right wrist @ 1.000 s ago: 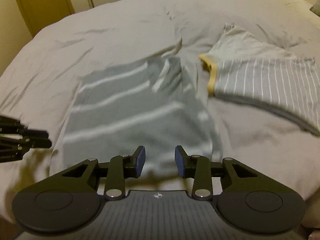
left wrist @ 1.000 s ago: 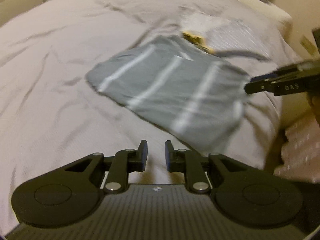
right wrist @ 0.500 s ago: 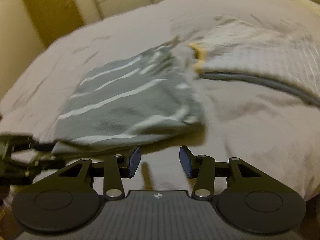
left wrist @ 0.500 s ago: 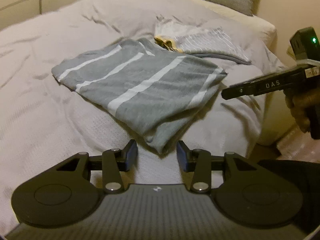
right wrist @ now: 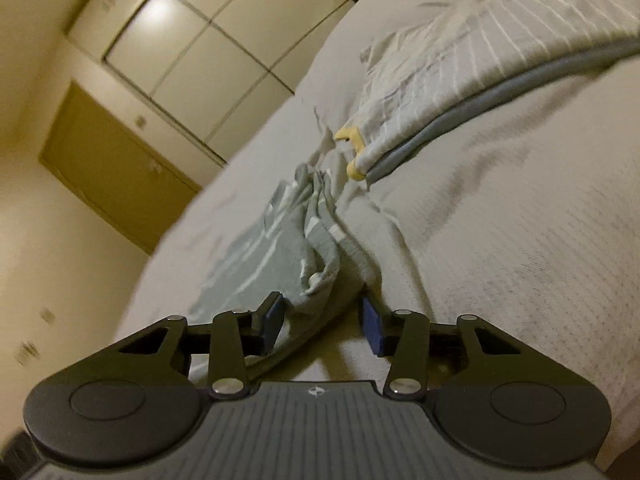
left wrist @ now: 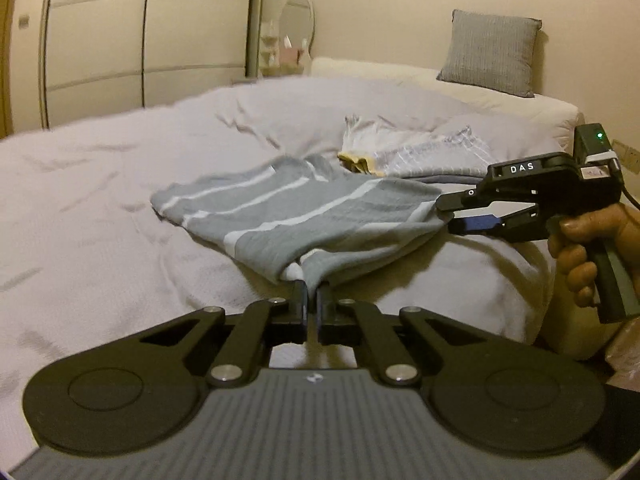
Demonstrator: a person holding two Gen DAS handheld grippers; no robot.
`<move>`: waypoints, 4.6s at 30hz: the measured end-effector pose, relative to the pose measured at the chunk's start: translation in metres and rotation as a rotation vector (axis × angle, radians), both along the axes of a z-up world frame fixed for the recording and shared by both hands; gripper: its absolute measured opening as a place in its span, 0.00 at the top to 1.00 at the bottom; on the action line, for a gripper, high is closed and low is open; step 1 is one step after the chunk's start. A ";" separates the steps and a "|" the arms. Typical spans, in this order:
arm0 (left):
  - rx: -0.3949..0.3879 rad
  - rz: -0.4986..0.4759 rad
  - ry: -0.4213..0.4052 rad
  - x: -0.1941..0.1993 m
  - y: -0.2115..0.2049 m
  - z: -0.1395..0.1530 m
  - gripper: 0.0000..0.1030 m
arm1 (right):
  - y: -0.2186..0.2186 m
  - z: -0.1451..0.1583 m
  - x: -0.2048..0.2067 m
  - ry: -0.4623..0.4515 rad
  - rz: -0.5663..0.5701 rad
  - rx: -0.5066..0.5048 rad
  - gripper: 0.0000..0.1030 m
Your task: Fold clothes
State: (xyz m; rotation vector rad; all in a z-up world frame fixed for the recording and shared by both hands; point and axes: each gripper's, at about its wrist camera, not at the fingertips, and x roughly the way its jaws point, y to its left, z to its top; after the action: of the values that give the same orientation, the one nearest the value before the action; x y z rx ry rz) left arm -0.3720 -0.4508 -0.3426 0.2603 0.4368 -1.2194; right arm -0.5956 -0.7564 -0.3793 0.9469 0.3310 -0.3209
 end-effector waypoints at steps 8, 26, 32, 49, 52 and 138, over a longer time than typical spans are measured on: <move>0.103 0.020 -0.138 -0.037 0.009 0.001 1.00 | 0.011 0.009 -0.029 -0.067 -0.036 0.099 0.65; 0.223 0.034 -0.511 -0.067 -0.032 -0.016 1.00 | 0.010 0.002 -0.009 -0.024 -0.023 0.069 0.44; 0.211 0.001 -0.542 -0.089 -0.014 -0.022 1.00 | 0.010 0.000 -0.008 -0.023 -0.019 0.066 0.42; -0.092 0.156 0.433 0.030 -0.001 -0.006 0.69 | 0.008 -0.005 0.024 0.003 -0.134 0.046 0.33; -0.083 0.178 0.517 0.043 -0.016 -0.014 0.82 | 0.001 -0.005 0.033 0.010 -0.122 0.038 0.67; 0.496 -0.546 -1.342 -0.058 -0.026 -0.063 0.96 | 0.179 -0.046 -0.019 0.778 0.389 -1.629 0.99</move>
State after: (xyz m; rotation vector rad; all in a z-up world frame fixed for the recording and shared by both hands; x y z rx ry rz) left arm -0.4299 -0.4769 -0.4060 1.5749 -0.5647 -1.1584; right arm -0.6142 -0.5769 -0.4258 -0.8837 0.7559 -0.4484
